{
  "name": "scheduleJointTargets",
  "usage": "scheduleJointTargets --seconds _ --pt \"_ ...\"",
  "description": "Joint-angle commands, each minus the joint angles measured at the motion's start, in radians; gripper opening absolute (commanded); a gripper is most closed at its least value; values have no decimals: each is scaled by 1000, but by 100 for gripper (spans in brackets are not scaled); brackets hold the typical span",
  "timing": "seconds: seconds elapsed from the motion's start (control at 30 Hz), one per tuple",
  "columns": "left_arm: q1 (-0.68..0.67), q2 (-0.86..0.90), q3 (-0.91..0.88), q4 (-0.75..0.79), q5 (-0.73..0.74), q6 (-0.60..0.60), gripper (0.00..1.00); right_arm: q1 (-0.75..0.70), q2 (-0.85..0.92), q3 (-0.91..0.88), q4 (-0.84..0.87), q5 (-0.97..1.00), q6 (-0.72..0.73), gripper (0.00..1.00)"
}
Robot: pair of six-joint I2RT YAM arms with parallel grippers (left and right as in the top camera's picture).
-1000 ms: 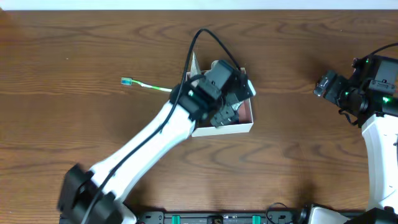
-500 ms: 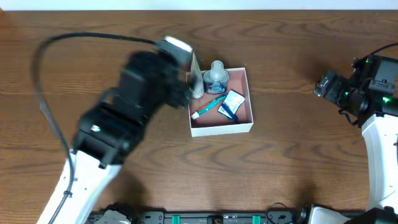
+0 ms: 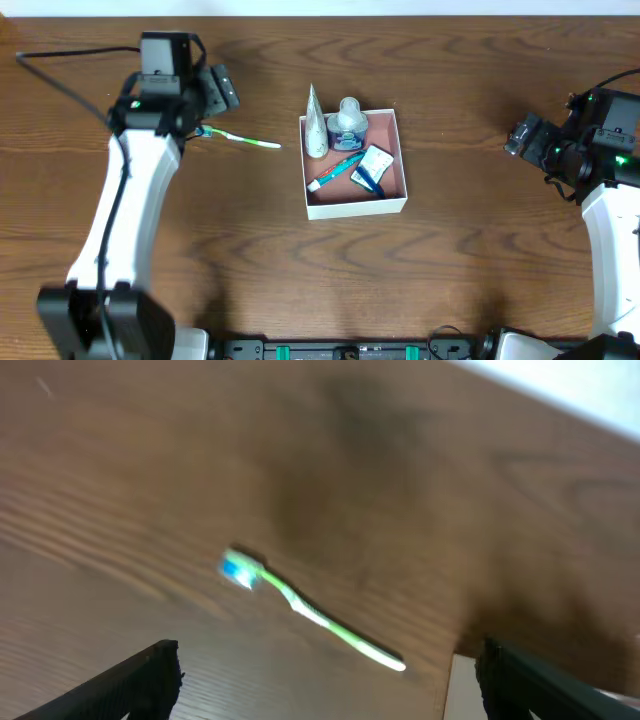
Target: Pack container
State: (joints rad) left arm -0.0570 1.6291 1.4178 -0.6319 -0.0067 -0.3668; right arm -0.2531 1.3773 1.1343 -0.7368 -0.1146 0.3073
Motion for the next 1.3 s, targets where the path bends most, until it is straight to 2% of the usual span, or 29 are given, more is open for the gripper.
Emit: scheduleJointTargets --seconds 0.0,0.23,0.6,1.1,1.27 --pt "-3 85 2 -10 22 -103 94 -7 3 10 0 6 10 99" --pt "-5 246 2 -29 23 -167 94 -7 3 10 0 6 10 99" --pt "-5 409 2 -34 74 -189 94 -7 3 10 0 6 10 99" --pt "-5 462 2 -62 76 -177 94 -7 3 10 0 6 10 99" --pt "-5 462 5 -30 149 -177 94 -7 3 10 0 6 10 99"
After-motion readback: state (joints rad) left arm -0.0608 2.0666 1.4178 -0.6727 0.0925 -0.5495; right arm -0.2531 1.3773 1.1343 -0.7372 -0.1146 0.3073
